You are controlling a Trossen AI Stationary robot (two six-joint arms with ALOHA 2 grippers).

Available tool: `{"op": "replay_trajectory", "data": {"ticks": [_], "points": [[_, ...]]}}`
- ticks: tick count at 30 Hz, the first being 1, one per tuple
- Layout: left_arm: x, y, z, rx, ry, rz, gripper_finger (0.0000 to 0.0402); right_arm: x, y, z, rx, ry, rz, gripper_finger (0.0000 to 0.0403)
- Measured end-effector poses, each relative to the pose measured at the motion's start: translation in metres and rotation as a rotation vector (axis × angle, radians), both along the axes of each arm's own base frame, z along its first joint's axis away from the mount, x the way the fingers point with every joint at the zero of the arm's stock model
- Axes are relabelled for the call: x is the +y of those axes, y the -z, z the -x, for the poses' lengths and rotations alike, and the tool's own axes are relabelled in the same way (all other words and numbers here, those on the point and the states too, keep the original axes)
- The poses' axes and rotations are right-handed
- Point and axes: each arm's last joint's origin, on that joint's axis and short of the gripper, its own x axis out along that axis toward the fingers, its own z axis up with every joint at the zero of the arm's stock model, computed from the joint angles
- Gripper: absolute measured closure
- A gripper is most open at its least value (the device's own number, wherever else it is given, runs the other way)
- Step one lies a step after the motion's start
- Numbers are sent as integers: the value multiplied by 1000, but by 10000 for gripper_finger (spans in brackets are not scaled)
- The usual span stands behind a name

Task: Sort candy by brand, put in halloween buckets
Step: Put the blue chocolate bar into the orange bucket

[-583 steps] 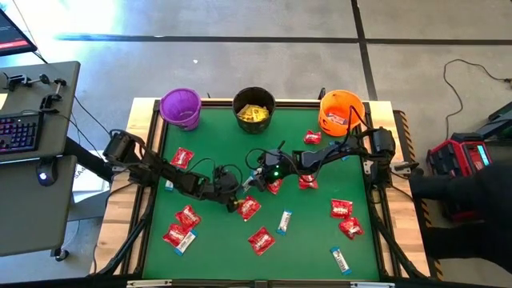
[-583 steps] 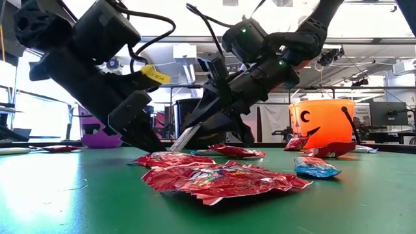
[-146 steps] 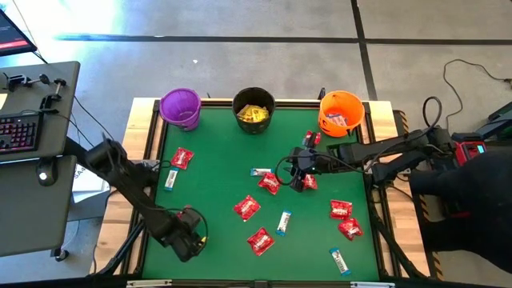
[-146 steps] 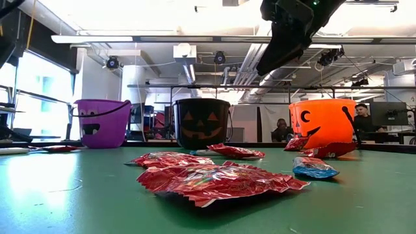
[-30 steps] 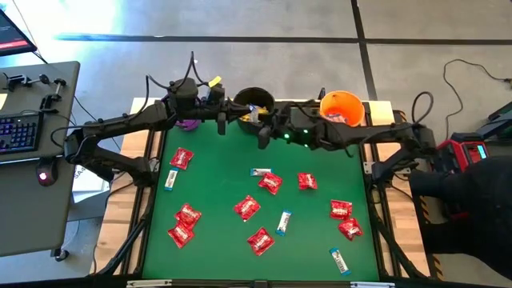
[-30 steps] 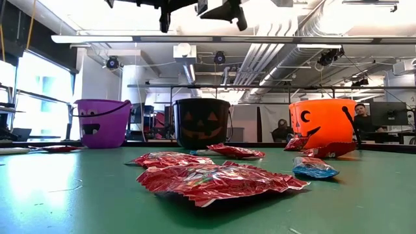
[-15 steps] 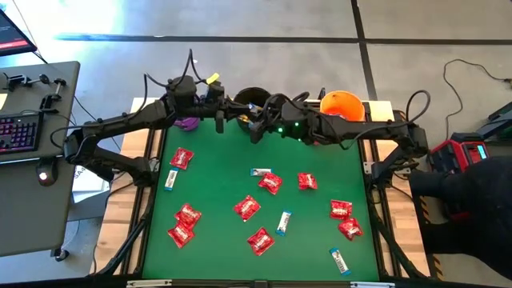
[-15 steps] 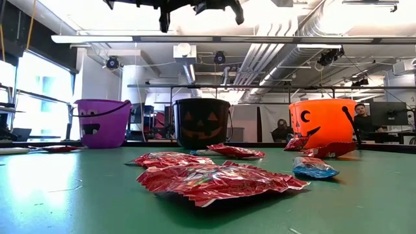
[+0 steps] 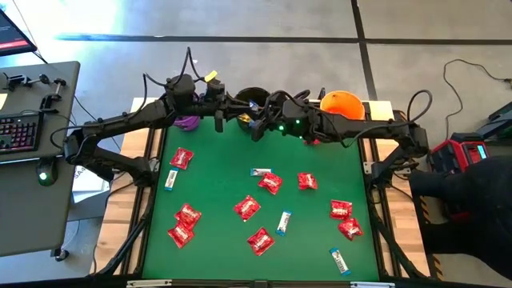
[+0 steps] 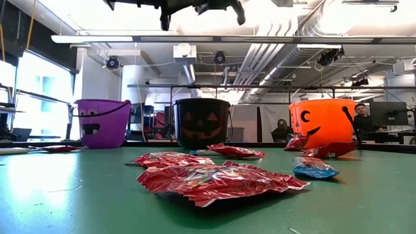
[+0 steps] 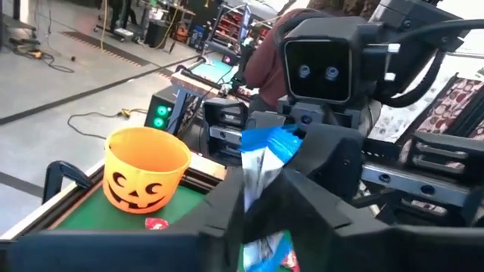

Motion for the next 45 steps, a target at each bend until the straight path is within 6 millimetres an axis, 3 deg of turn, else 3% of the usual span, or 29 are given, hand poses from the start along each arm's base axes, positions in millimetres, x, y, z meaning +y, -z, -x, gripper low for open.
{"op": "replay_trajectory", "data": {"ticks": [5,9,21,26,34,45], "points": [[9,0,4,0,-35,-1,274,-14,-4,18,77,46,-17,390],[17,1,8,11,-75,4,257,-32,-9,43,165,98,-47,392],[33,2,16,31,-229,-40,265,-98,-6,160,593,362,-257,393],[37,2,18,36,-335,-44,268,-121,5,194,764,452,-338,393],[39,2,18,30,-377,-39,269,-146,36,225,859,466,-474,393],[39,2,18,29,-377,-39,269,-158,101,239,864,468,-610,393]]}}
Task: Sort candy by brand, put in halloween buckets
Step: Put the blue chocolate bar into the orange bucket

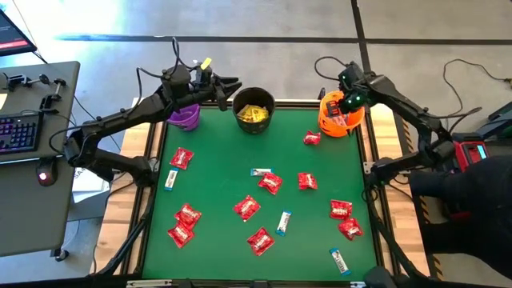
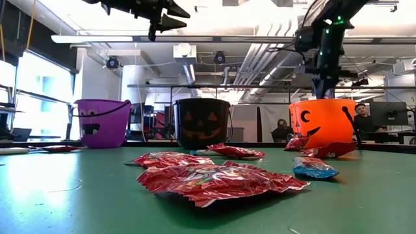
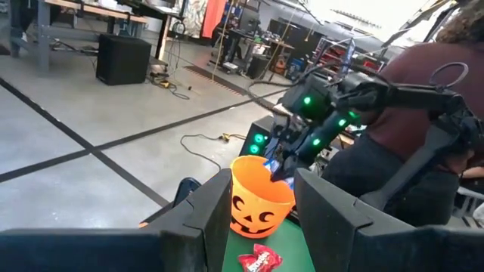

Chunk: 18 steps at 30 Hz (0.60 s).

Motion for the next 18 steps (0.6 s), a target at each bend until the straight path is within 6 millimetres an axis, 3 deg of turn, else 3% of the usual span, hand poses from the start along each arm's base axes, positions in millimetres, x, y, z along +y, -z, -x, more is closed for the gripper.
{"op": "replay_trajectory", "data": {"ticks": [13,18], "points": [[0,1,0,21,3,-28,269,-1,40,1,-36,73,8,381],[0,1,0,39,6,-65,269,0,47,2,-30,117,14,372]]}}
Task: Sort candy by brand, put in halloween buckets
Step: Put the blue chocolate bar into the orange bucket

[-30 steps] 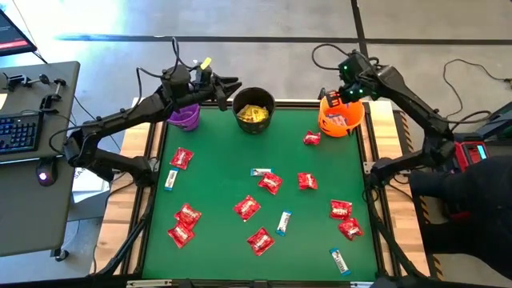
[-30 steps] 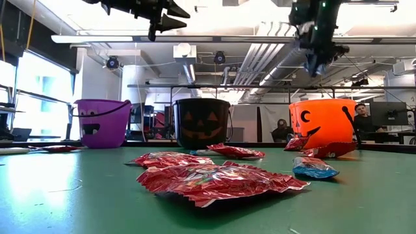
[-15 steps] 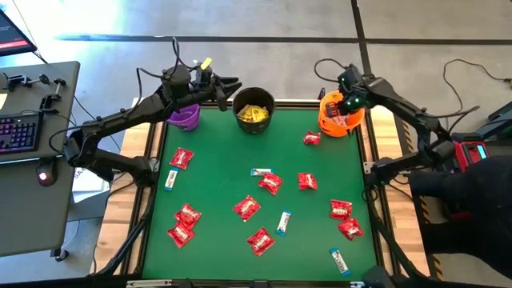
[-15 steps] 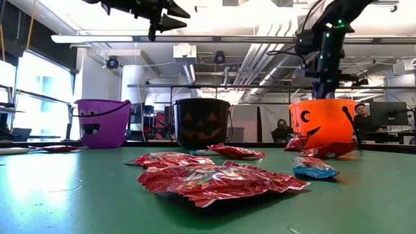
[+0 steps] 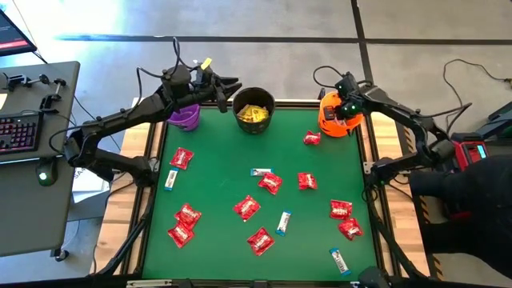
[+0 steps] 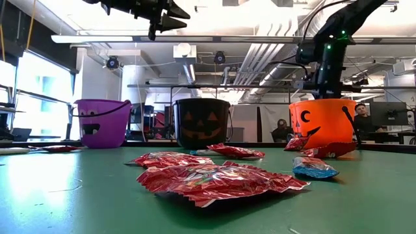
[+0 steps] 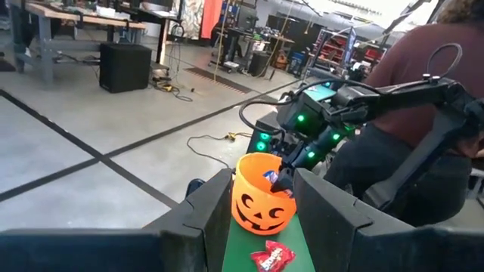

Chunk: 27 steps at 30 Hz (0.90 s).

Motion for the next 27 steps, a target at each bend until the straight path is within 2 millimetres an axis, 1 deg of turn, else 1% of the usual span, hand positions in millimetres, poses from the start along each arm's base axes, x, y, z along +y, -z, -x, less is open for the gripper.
{"op": "replay_trajectory", "data": {"ticks": [9,13,15,18,22,25,27], "points": [[0,0,0,1,2,-2,269,-1,0,0,-3,18,10,330],[0,0,0,2,2,-2,269,-1,-1,0,1,2,14,303],[0,0,0,2,3,-2,269,-2,-6,-1,3,-8,20,288],[0,0,0,2,3,-1,269,-4,-17,-3,26,-26,49,266],[0,0,0,2,3,-1,269,-6,-42,-5,51,-37,95,246],[0,0,0,4,3,0,269,-3,-60,-9,44,-54,116,241],[0,1,0,10,3,4,269,4,-71,-13,15,-86,134,246]]}}
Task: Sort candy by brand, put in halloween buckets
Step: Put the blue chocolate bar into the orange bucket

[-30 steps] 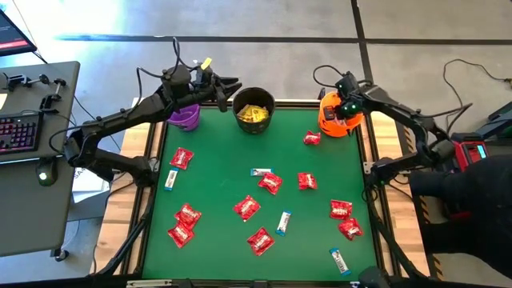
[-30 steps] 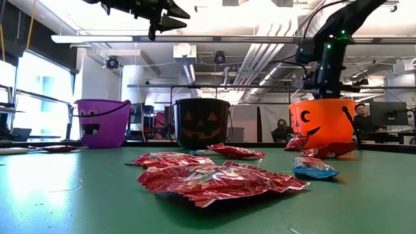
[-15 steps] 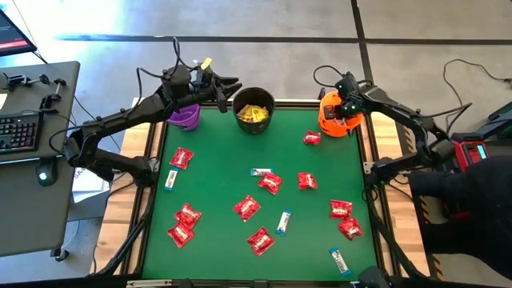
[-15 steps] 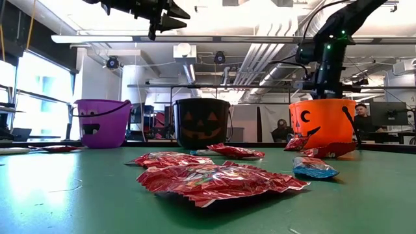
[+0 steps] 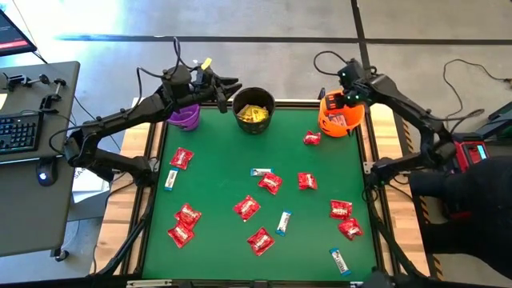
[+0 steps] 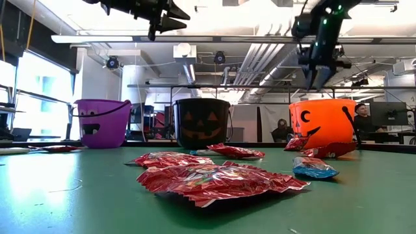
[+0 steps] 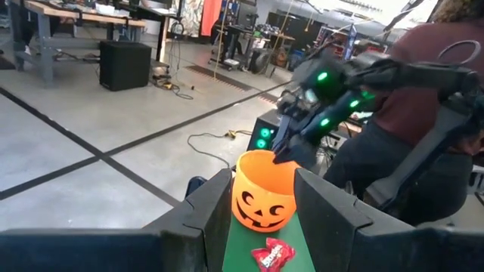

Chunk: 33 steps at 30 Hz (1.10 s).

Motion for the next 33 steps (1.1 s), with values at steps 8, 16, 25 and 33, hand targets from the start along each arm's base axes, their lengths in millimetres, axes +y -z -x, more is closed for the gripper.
{"op": "replay_trajectory", "data": {"ticks": [8,16,25,33], "points": [[-1,3,0,26,2,17,269,58,-30,-12,-130,-87,121,378],[-1,4,0,42,6,-2,269,120,-53,-15,-310,-143,170,390],[-3,4,-1,55,88,-18,269,182,-49,-41,-379,-368,53,402],[-7,10,-1,101,222,-3,293,240,-32,-60,-356,-498,-83,402]]}}
